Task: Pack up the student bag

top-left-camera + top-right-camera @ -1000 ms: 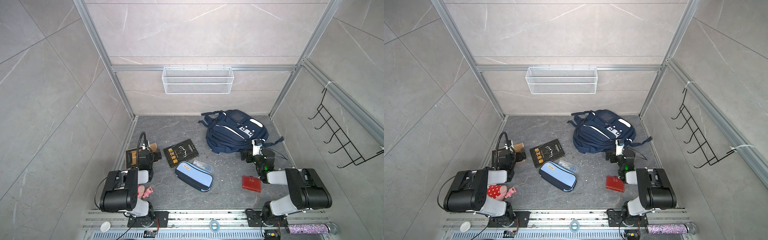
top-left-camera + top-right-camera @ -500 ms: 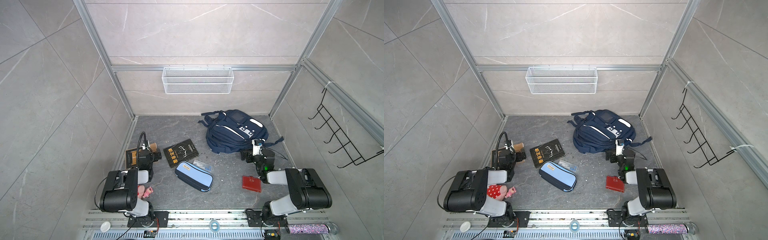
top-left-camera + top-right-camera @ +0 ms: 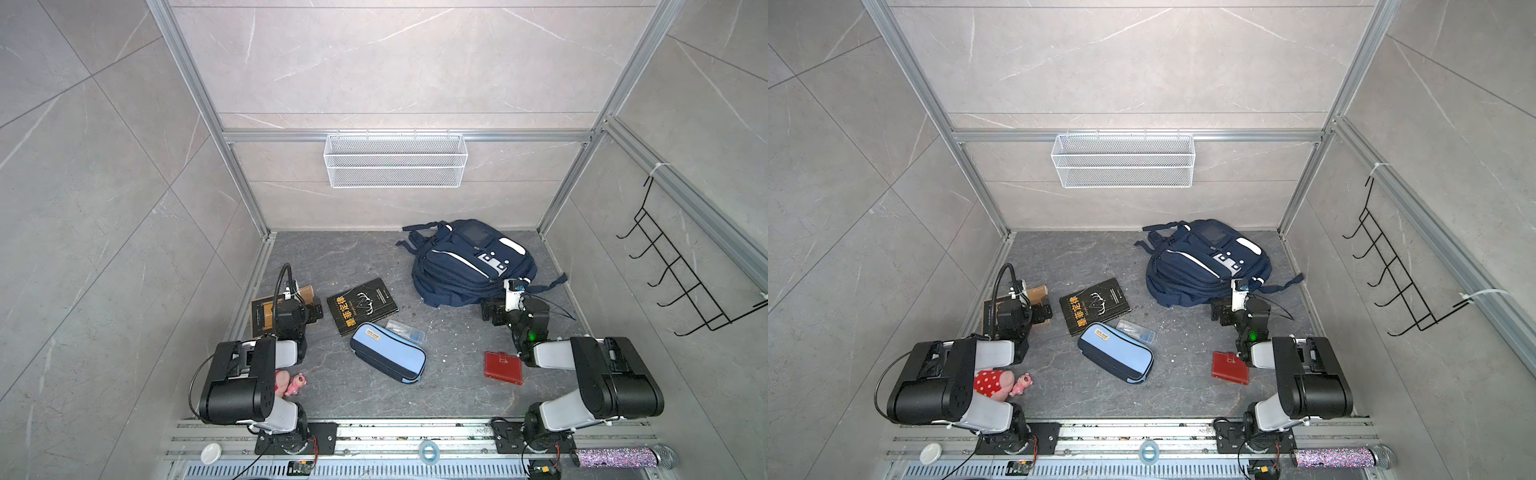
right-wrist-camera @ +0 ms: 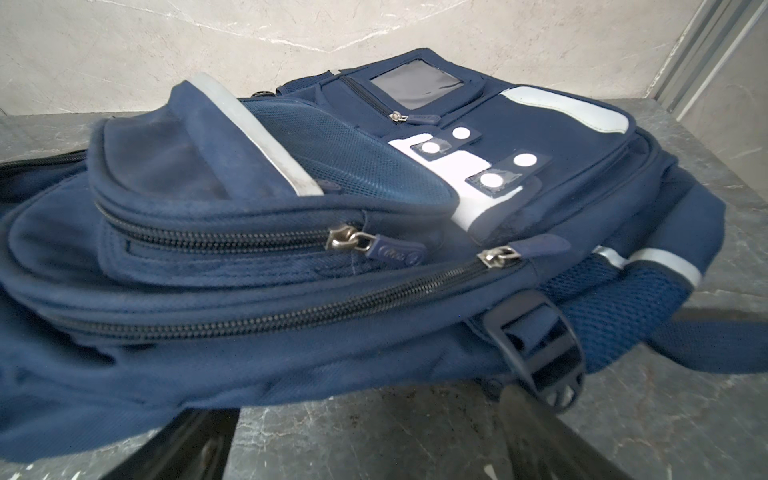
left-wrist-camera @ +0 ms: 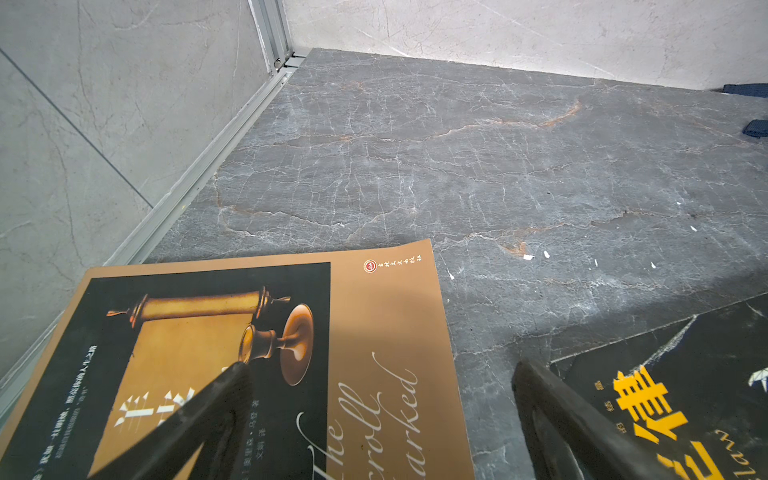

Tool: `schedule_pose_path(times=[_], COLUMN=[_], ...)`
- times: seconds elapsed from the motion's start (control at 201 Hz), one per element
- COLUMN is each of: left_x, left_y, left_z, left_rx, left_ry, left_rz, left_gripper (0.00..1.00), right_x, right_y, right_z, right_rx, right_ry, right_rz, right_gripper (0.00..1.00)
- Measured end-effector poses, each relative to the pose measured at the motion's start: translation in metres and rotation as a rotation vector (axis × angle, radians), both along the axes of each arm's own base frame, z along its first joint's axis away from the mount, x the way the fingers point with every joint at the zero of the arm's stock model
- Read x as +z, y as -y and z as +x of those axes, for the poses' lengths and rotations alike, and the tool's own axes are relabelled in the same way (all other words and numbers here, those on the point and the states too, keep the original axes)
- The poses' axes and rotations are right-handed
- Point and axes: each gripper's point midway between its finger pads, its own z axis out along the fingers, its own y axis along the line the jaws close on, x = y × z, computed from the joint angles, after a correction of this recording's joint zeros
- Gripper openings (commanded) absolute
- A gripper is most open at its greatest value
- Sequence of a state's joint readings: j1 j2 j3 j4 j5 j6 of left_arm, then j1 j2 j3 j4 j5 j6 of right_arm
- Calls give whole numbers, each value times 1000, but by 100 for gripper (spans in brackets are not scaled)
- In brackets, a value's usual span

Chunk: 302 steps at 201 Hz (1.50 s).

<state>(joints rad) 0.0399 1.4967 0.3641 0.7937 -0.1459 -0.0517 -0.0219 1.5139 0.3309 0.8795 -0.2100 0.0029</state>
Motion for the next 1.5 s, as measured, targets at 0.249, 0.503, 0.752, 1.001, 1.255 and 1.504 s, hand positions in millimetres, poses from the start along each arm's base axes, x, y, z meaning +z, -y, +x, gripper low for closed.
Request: schedule_pose_path(times=[0.249, 0.503, 0.752, 1.001, 1.255, 1.504], left_x=[3, 76, 147, 158, 149, 122], left_y=[-1, 7, 33, 122, 237, 321], left_z=[-2, -8, -29, -34, -43, -51], left_rx=[4, -16, -23, -243, -503, -595], left_ry=[-73, -35, -79, -314, -546, -703], left_rz=[-1, -45, -275, -405, -435, -482], left_gripper=[100, 100, 100, 99, 94, 92], right_x=[-1, 58, 86, 109, 125, 138], right_y=[6, 26, 20, -12, -22, -31], right_z=[2, 32, 21, -25, -45, -22], right_rx=[-40, -191, -264, -226, -210, -153], right_ry=[-73, -229, -397, -454, -545, -587], right_rz=[-7, 39, 190, 339, 366, 358], right_gripper=[99, 100, 100, 100, 100, 100])
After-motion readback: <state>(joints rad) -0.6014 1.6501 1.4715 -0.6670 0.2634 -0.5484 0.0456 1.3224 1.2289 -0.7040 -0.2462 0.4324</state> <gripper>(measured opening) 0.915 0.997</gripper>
